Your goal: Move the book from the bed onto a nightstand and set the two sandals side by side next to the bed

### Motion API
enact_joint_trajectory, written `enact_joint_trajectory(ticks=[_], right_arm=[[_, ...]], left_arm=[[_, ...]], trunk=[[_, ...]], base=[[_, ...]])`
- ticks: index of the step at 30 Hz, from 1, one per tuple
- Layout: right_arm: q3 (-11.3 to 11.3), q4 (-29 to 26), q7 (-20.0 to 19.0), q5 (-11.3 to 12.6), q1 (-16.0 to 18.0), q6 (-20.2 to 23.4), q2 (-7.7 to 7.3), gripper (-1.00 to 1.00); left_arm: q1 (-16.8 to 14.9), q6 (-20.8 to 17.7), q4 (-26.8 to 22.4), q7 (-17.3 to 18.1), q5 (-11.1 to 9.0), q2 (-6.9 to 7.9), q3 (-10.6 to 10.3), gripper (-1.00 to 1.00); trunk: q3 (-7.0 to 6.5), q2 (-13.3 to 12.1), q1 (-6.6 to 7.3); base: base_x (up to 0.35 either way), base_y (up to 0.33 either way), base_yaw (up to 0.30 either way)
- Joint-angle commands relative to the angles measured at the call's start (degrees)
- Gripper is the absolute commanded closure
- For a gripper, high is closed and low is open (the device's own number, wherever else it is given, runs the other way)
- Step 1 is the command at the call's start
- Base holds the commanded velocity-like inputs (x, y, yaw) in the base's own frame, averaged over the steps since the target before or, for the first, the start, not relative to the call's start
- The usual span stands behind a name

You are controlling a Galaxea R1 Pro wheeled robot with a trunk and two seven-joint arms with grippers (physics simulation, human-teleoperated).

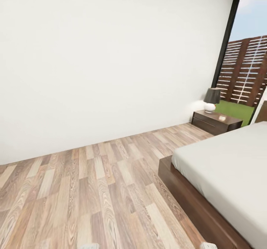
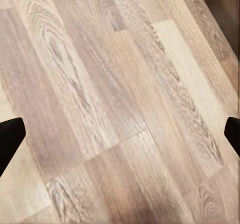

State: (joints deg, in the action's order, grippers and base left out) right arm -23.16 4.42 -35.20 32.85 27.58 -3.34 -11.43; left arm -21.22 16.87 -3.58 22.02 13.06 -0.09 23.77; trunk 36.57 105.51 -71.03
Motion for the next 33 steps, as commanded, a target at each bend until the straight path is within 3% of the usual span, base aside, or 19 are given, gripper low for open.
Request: enact_joint_trajectory(ticks=[1, 33], right_arm=[[-0.48, 0.24, -0.31, 0.38, 0.1, -0.35, 0.07, -1.0], [-0.48, 0.24, -0.31, 0.38, 0.1, -0.35, 0.07, -1.0]], left_arm=[[0.01, 0.18, -0.02, 0.13, 0.56, 0.0, 0.49, -1.0], [-0.02, 0.18, -0.02, 0.13, 0.56, 0.0, 0.49, -1.0]], trunk=[[0.06, 0.03, 0.01], [0.06, 0.03, 0.01]], base=[[0.0, 0.0, -0.283], [0.0, 0.0, -0.283]])
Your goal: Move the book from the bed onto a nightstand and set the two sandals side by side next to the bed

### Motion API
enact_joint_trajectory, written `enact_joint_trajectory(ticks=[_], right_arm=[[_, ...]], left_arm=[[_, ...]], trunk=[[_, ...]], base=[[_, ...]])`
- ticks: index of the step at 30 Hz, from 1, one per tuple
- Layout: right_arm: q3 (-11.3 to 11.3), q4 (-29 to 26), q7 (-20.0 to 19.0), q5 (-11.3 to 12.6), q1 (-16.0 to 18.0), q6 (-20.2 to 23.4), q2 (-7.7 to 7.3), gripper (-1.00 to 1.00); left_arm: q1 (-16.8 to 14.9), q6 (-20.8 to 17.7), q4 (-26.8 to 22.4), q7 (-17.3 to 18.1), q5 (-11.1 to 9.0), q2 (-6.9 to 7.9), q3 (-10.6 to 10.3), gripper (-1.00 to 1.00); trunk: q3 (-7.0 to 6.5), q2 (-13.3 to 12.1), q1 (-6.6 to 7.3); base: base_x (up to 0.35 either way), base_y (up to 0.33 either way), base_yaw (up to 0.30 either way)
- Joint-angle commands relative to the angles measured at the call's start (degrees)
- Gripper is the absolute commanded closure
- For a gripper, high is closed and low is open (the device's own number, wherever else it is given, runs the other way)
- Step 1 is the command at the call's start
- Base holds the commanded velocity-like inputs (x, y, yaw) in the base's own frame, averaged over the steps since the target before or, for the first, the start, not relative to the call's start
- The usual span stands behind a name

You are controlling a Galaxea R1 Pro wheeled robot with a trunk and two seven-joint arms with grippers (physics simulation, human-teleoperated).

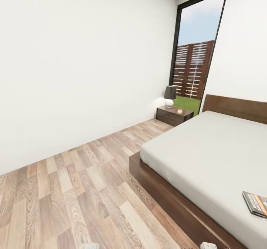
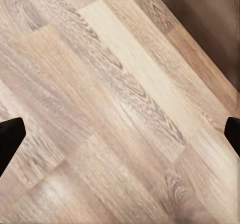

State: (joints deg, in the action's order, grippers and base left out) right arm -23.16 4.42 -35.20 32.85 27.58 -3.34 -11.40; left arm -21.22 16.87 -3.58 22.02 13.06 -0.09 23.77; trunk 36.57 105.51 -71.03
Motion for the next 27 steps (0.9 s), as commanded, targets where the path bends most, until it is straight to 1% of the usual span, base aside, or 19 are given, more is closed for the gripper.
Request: enact_joint_trajectory(ticks=[1, 27], right_arm=[[-0.48, 0.24, -0.29, 0.38, 0.1, -0.35, 0.03, -1.0], [-0.48, 0.24, -0.3, 0.38, 0.1, -0.35, 0.0, -1.0]], left_arm=[[-0.02, 0.18, -0.02, 0.13, 0.56, 0.0, 0.49, -1.0], [0.02, 0.23, -0.02, 0.13, 0.64, 0.0, 0.49, -1.0]], trunk=[[0.06, 0.03, 0.01], [0.06, 0.03, 0.01]], base=[[0.0, 0.0, -0.283], [0.0, 0.0, -0.283]])
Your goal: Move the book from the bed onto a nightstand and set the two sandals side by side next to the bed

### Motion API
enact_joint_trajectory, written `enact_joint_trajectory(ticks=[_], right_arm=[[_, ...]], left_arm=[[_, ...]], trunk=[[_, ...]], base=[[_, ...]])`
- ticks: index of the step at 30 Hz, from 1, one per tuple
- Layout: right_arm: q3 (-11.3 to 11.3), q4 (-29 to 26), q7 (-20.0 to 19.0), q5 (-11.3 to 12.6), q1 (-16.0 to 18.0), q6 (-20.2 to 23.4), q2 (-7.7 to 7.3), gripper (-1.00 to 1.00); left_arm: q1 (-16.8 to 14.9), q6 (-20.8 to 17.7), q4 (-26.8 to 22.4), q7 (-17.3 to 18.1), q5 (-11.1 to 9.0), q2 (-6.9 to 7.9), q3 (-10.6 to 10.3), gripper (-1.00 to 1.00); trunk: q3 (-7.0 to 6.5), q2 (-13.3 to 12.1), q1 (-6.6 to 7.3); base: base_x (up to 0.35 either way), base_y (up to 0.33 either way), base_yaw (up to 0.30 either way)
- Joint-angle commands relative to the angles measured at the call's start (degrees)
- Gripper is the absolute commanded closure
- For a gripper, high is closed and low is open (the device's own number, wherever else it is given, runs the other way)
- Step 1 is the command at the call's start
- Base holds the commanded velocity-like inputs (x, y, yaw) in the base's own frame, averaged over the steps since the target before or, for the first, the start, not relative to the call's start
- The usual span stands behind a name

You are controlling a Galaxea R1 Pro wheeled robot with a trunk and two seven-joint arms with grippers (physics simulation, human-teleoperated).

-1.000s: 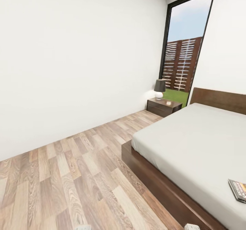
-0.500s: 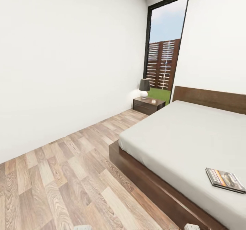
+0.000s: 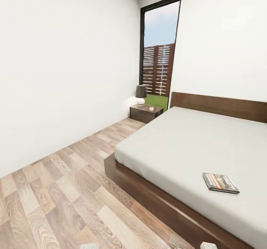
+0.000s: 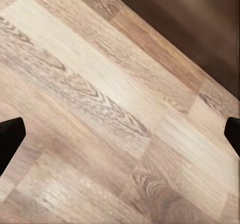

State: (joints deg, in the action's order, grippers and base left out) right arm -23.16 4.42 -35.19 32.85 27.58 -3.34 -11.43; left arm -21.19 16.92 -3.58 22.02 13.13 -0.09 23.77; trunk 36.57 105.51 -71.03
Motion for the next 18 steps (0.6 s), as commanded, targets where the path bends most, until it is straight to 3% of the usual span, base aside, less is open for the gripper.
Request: enact_joint_trajectory(ticks=[1, 18], right_arm=[[-0.48, 0.24, -0.31, 0.38, 0.1, -0.35, 0.03, -1.0], [-0.48, 0.24, -0.3, 0.38, 0.1, -0.35, 0.05, -1.0]], left_arm=[[-0.01, 0.17, -0.02, 0.13, 0.57, 0.0, 0.49, -1.0], [-0.02, 0.15, -0.02, 0.13, 0.57, 0.0, 0.49, -1.0]], trunk=[[0.06, 0.03, 0.01], [0.06, 0.03, 0.01]], base=[[0.0, 0.0, -0.283], [0.0, 0.0, -0.283]])
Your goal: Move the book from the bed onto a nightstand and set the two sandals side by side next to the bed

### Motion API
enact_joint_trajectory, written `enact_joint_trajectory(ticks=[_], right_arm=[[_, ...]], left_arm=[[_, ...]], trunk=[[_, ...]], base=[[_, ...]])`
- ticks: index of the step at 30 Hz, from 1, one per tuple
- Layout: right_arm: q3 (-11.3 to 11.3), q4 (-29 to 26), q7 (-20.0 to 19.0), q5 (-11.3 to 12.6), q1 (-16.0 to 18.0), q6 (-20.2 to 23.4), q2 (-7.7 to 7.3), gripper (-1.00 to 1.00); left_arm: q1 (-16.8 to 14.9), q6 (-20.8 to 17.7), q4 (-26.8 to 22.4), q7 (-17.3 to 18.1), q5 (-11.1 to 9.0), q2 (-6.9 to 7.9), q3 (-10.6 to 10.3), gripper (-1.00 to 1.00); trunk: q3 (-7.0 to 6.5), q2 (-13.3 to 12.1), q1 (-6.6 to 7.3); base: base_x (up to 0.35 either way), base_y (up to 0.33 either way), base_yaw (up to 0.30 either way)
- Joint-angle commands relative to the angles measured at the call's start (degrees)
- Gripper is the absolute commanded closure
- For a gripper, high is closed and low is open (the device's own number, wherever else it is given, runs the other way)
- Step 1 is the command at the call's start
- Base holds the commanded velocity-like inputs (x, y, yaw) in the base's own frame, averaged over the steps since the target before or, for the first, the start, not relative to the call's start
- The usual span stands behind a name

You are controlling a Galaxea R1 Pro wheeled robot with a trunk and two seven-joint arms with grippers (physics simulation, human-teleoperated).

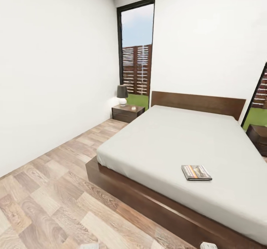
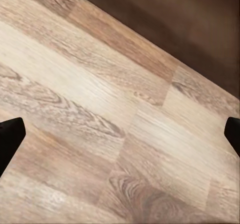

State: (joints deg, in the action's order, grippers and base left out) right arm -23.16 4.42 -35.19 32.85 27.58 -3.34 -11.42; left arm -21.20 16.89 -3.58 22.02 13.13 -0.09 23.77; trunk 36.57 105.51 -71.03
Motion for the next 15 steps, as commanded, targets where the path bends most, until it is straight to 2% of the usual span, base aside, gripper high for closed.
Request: enact_joint_trajectory(ticks=[1, 15], right_arm=[[-0.48, 0.24, -0.31, 0.38, 0.1, -0.35, 0.04, -1.0], [-0.48, 0.24, -0.32, 0.38, 0.1, -0.35, 0.0, -1.0]], left_arm=[[-0.01, 0.2, -0.02, 0.13, 0.55, 0.0, 0.49, -1.0], [0.0, 0.17, -0.02, 0.13, 0.56, 0.0, 0.49, -1.0]], trunk=[[0.06, 0.03, 0.01], [0.06, 0.03, 0.01]], base=[[0.0, 0.0, -0.283], [0.0, 0.0, -0.283]])
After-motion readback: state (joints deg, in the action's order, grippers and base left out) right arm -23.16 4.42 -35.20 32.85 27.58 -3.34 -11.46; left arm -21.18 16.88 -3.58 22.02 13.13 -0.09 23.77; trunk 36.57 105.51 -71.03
